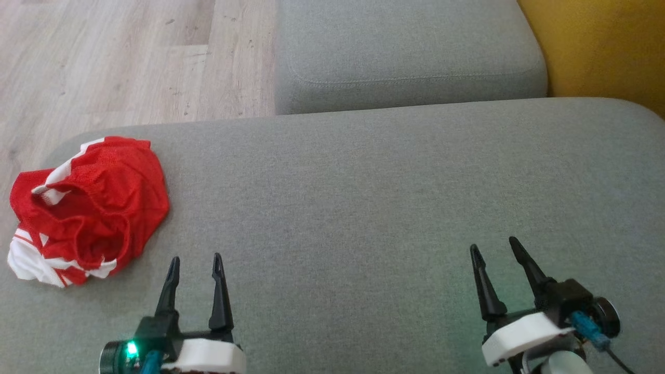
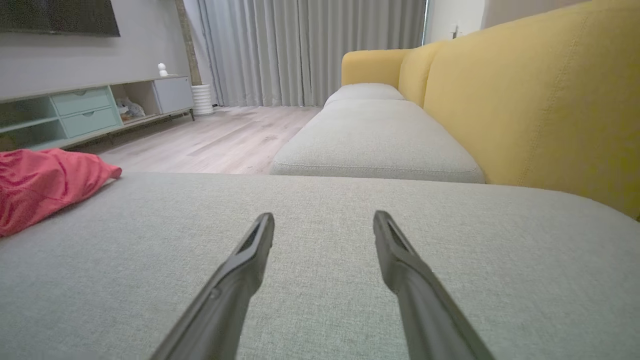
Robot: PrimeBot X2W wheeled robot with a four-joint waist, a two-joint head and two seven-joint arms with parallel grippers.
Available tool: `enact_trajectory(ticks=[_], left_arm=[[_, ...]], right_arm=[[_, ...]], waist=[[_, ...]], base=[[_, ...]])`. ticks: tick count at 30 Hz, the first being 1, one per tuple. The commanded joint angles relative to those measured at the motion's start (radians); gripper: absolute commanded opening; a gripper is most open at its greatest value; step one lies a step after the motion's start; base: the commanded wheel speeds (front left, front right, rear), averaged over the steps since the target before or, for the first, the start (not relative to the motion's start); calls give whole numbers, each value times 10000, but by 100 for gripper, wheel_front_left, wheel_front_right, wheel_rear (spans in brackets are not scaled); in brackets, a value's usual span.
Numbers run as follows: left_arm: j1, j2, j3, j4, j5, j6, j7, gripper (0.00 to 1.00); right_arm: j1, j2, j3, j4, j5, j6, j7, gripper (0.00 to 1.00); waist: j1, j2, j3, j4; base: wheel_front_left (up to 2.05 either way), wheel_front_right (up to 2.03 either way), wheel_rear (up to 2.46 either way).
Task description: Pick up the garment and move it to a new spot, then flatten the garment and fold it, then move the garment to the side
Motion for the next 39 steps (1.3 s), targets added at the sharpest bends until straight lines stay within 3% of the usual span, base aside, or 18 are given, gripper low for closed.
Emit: enact_trajectory(ticks=[1,6,24,31,39], left_arm=[[-302,80,226,-295,329,72,-163,100],[-240,83,192,-308,905,147,-299,100],[-109,83,144,-199,1012,103,-299,100],[-122,83,27,-233,997,267,-299,100],[-86,83,201,-311,910,419,-299,100]], right_arm=[[-338,-103,280,-289,-354,-5,-185,100],[-287,-106,216,-240,-856,-6,-320,100],[-162,-106,-84,35,-596,-6,-320,100],[-99,-106,-56,11,-638,-6,-320,100],[-107,-106,-73,-1,-645,-6,-320,100]], waist=[[1,0,-10,9],[1,0,-74,6],[1,0,-117,97],[1,0,-24,983],[1,0,155,2682]], base=[[0,0,0],[0,0,0],[0,0,0],[0,0,0],[0,0,0]])
